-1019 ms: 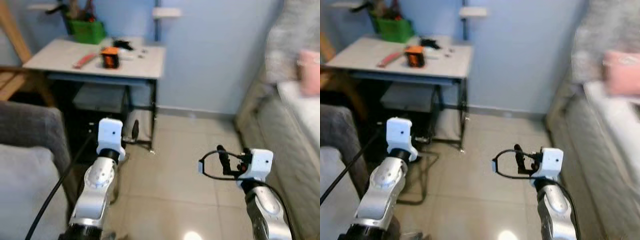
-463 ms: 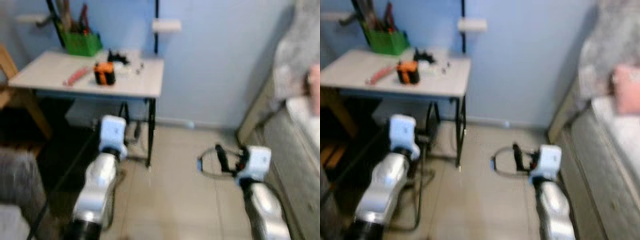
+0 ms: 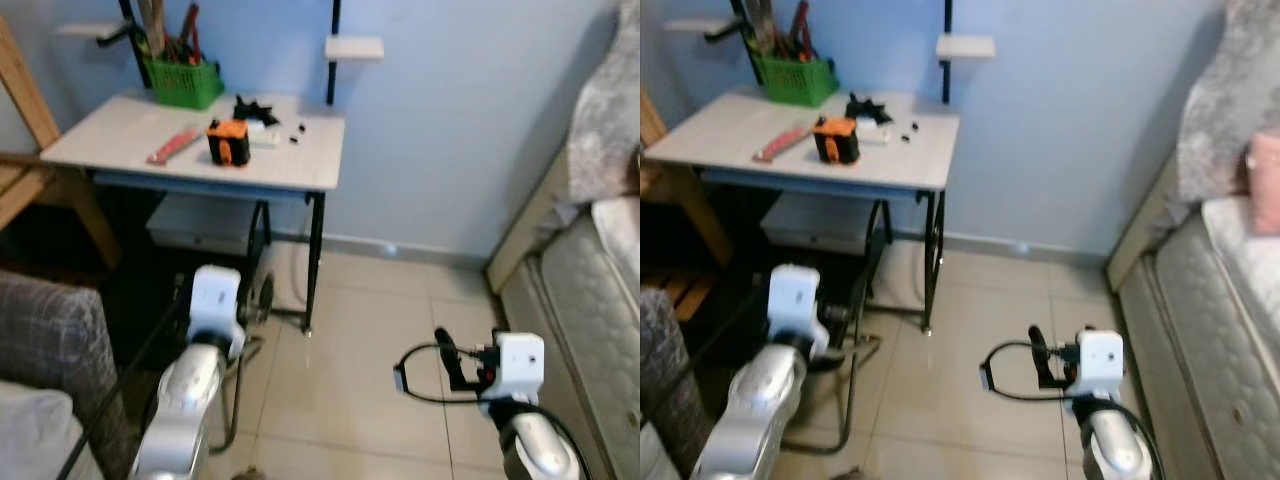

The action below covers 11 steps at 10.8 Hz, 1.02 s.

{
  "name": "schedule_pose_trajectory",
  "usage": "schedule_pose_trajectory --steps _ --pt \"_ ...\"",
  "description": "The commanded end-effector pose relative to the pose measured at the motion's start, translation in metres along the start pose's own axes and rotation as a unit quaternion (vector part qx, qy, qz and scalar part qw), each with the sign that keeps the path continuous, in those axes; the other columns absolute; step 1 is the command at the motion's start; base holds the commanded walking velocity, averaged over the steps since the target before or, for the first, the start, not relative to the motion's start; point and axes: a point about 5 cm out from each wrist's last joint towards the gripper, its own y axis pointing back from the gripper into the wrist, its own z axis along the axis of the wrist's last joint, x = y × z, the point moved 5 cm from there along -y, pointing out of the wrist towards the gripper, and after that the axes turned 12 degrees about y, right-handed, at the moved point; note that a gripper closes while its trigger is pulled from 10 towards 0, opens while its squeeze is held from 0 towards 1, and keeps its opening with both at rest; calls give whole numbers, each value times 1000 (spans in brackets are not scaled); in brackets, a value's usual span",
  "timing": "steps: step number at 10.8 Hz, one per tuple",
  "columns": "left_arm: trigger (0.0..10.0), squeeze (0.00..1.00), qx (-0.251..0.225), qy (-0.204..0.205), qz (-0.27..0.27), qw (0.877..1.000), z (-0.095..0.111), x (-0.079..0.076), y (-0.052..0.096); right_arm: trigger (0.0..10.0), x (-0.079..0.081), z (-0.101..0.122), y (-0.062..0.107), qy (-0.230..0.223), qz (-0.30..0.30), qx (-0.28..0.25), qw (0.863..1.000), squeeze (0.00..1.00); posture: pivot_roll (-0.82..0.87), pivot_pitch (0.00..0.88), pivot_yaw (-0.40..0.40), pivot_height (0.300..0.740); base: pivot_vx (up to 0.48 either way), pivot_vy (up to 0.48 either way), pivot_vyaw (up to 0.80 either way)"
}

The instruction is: Clean up the room

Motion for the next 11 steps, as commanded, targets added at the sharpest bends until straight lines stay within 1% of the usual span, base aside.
schedule_pose_trajectory --steps 1,11 --pt "10000 0 4 0 -12 1000 -1 -3 3 10000 0 5 2 5 -2 -3 1000 0 68 0 -12 740 0 0 0" --pt "10000 0 4 0 -12 1000 -1 -3 3 10000 0 5 2 5 -2 -3 1000 0 68 0 -12 740 0 0 0"
